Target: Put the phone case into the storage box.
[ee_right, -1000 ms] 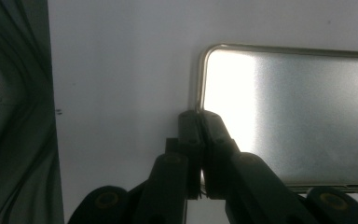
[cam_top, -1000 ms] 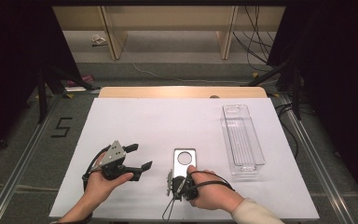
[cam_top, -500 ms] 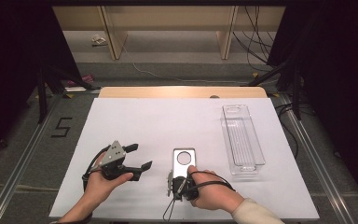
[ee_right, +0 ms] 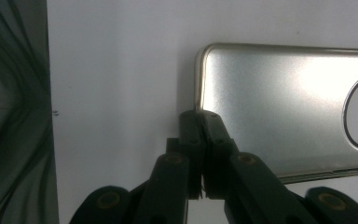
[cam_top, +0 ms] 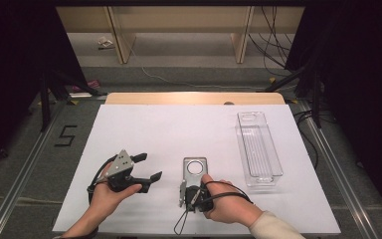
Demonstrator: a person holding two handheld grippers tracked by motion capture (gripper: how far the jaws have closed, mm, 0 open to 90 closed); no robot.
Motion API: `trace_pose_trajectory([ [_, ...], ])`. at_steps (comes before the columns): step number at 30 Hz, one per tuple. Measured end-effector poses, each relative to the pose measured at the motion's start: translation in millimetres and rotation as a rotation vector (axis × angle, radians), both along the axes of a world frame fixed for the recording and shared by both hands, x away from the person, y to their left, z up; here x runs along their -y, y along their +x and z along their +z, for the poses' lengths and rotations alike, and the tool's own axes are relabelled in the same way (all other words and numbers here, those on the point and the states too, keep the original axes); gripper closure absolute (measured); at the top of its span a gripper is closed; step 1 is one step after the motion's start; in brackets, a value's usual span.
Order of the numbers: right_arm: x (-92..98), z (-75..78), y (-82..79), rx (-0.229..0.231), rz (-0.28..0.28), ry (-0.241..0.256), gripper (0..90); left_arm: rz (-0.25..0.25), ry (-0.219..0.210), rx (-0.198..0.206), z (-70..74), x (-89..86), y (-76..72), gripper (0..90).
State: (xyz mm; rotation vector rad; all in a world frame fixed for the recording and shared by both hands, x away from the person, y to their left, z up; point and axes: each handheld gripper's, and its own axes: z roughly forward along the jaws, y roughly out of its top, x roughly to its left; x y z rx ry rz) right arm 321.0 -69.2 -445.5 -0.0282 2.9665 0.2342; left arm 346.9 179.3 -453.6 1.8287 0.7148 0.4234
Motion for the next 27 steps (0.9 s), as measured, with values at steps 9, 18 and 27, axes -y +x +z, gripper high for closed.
trace_pose_trajectory([
  [9, 2.9, 5.0, 1.2, 0.014, -0.017, 0.022, 89.1, 0.000, 0.001, -0.002, 0.2, -0.2, -0.1, 16.0],
  [18, 5.2, 8.4, 1.5, 0.032, -0.029, 0.068, 89.2, 0.001, 0.001, -0.003, 0.2, -0.3, -0.2, 16.1],
  [27, 6.9, 13.2, 2.1, 0.056, -0.033, 0.101, 89.3, 0.004, 0.002, -0.002, 0.1, -0.5, 0.0, 16.1],
])
